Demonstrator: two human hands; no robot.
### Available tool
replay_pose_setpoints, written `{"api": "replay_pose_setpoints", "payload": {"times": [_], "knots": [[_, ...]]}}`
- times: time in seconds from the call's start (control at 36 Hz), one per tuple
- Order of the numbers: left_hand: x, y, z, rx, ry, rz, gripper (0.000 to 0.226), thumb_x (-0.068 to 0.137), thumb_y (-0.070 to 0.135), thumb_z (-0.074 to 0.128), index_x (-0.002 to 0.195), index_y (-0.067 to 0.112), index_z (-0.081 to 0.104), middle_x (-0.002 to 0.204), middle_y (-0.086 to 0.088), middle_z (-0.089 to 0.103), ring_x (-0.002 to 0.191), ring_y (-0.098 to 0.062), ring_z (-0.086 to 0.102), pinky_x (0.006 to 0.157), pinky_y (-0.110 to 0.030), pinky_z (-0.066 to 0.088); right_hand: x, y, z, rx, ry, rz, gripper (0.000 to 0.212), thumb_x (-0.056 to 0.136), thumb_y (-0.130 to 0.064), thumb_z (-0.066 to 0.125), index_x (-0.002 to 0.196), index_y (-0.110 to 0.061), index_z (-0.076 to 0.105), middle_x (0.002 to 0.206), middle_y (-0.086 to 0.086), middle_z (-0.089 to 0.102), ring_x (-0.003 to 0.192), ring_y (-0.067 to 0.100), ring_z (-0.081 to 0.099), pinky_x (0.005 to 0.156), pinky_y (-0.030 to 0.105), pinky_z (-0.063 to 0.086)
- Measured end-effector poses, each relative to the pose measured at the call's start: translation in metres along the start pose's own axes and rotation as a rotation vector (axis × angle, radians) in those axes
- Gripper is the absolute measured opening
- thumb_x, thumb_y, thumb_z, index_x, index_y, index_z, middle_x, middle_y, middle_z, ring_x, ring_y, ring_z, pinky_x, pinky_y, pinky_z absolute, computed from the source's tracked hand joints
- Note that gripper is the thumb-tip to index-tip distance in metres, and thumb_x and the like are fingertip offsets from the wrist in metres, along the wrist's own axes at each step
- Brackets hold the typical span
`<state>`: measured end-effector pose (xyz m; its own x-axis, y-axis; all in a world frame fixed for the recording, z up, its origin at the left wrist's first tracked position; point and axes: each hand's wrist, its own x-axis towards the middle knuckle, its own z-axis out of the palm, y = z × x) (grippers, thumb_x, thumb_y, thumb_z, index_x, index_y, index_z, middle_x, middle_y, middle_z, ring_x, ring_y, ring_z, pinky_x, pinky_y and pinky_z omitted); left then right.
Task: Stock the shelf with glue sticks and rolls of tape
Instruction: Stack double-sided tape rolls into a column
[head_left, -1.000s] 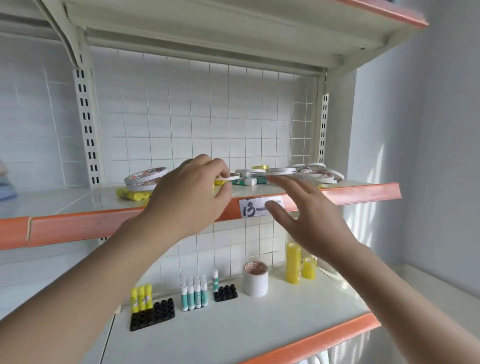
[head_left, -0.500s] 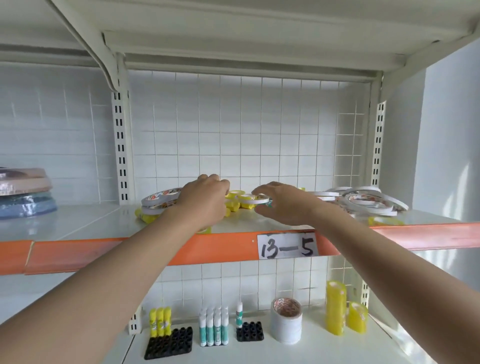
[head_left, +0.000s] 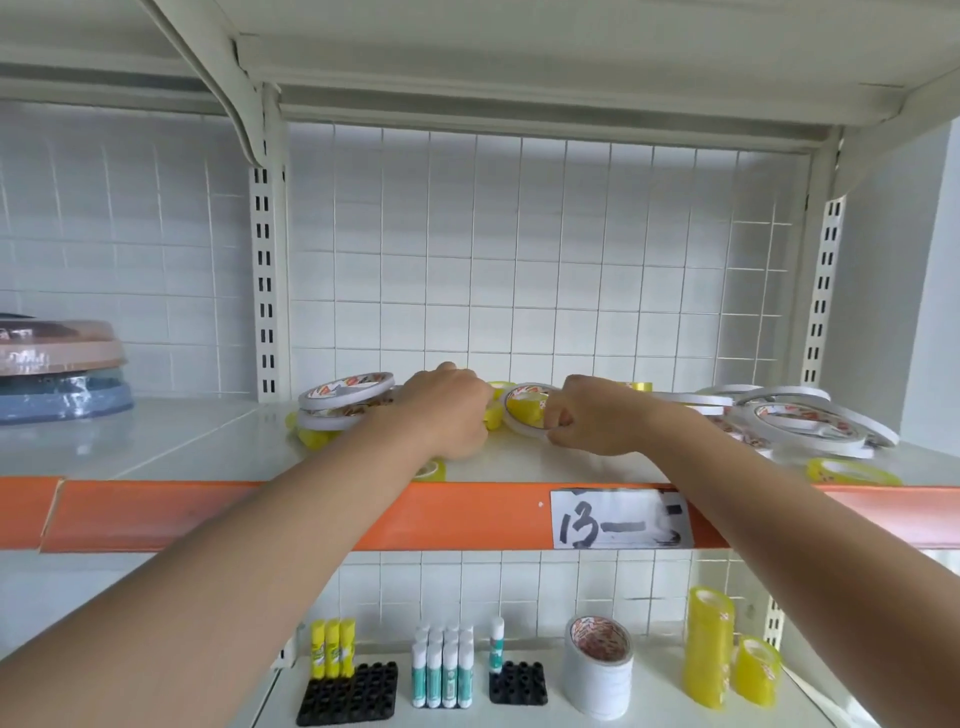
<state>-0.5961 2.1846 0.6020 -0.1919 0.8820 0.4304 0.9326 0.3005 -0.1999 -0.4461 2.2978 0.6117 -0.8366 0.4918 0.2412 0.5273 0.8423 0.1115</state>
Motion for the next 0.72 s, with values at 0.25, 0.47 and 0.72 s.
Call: {"api": "replay_pose_setpoints", "payload": {"times": [0.25, 0.47, 0.72], "knots": [[-0.002, -0.004, 0.002, -0.065, 0.042, -0.008, 0.022, 0.088, 0.009, 0.050, 0.109, 0.011, 0.057, 0.115, -0.005, 0.050, 0.111, -0.025, 0.045, 0.088, -0.043, 0.046, 0.000, 0.001, 0.007, 0.021, 0.160, 0.006, 0.023, 0.100, -0.024, 0.040, 0.108, -0.008, 0.055, 0.107, 0.007, 0.061, 0.095, 0.026, 0.056, 0.083, 0.039, 0.046], [-0.006, -0.003, -0.010, -0.246, 0.134, -0.043, 0.018, 0.085, 0.020, 0.060, 0.101, 0.018, 0.054, 0.109, -0.002, 0.050, 0.099, -0.022, 0.050, 0.078, -0.033, 0.042, -0.011, -0.001, 0.000, 0.045, 0.396, 0.009, 0.021, 0.102, -0.028, 0.038, 0.101, -0.013, 0.053, 0.099, 0.004, 0.062, 0.081, 0.026, 0.052, 0.067, 0.033, 0.035], [-0.048, 0.005, -0.044, -0.357, 0.323, -0.010, 0.060, 0.080, 0.037, 0.068, 0.130, 0.018, 0.042, 0.114, -0.004, 0.062, 0.103, -0.028, 0.057, 0.081, -0.037, 0.047, -0.061, -0.021, -0.011, 0.065, 0.578, 0.044, 0.012, 0.094, -0.027, 0.052, 0.097, -0.017, 0.058, 0.100, 0.001, 0.062, 0.087, 0.026, 0.061, 0.072, 0.035, 0.045]]}}
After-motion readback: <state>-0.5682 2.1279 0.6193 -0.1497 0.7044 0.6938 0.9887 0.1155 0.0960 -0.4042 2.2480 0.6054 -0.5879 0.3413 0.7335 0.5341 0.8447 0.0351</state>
